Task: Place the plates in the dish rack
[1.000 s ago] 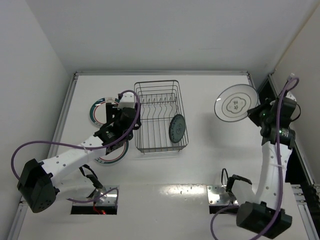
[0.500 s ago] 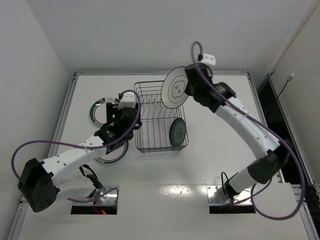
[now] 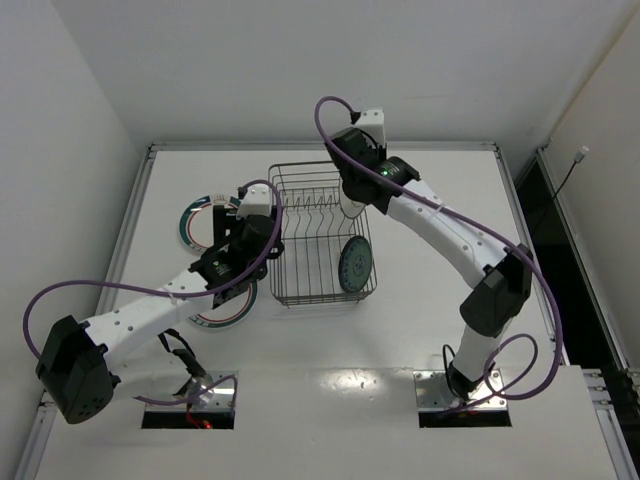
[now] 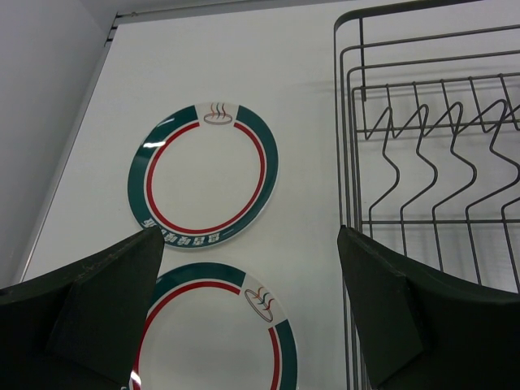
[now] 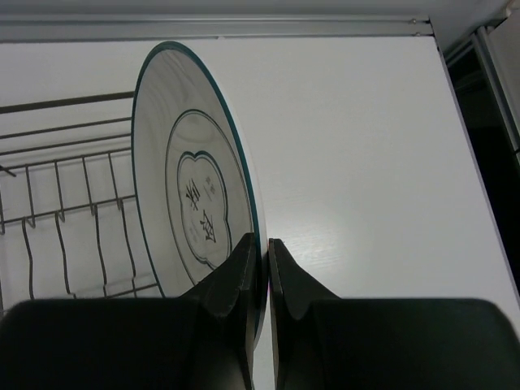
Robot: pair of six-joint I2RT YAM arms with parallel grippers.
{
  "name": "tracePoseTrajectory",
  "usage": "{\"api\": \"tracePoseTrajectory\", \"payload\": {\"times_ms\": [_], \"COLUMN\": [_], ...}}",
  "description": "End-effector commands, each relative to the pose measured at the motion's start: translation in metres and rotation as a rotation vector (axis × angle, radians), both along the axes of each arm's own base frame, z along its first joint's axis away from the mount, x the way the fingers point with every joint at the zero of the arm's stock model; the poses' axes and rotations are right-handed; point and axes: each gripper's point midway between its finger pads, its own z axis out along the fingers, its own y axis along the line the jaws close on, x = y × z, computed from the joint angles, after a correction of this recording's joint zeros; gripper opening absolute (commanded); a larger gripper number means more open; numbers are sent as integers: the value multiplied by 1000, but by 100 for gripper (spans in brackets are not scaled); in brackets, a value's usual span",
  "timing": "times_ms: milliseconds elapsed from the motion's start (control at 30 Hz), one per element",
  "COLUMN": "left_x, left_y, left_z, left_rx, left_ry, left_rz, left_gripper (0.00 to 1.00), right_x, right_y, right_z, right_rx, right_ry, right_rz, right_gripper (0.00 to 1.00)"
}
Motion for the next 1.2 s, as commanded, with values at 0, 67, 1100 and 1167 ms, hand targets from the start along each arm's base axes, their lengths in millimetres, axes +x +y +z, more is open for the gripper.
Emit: {"api": "tracePoseTrajectory", "payload": {"times_ms": [0,67,1100,1167], "left_x": [6,6,6,6], "left_y": [-1,-1,0,0], "left_z": [22,22,22,22], "left_rx": [-51,-51,-48,-48], "left_ry": [-54,-54,-56,-56], "left_rz": [20,20,28,28], "left_gripper": [86,86,86,86], "right_x": [21,26,16,13], "right_y": [7,7,68,67], "right_z": [26,25,-76,-68], "right_rx": [-26,-24,-120,-112], "right_ry": [-104,-104,189,190], "right_rz": [-8,-5,201,208], "right_gripper": [0,0,11,14]}}
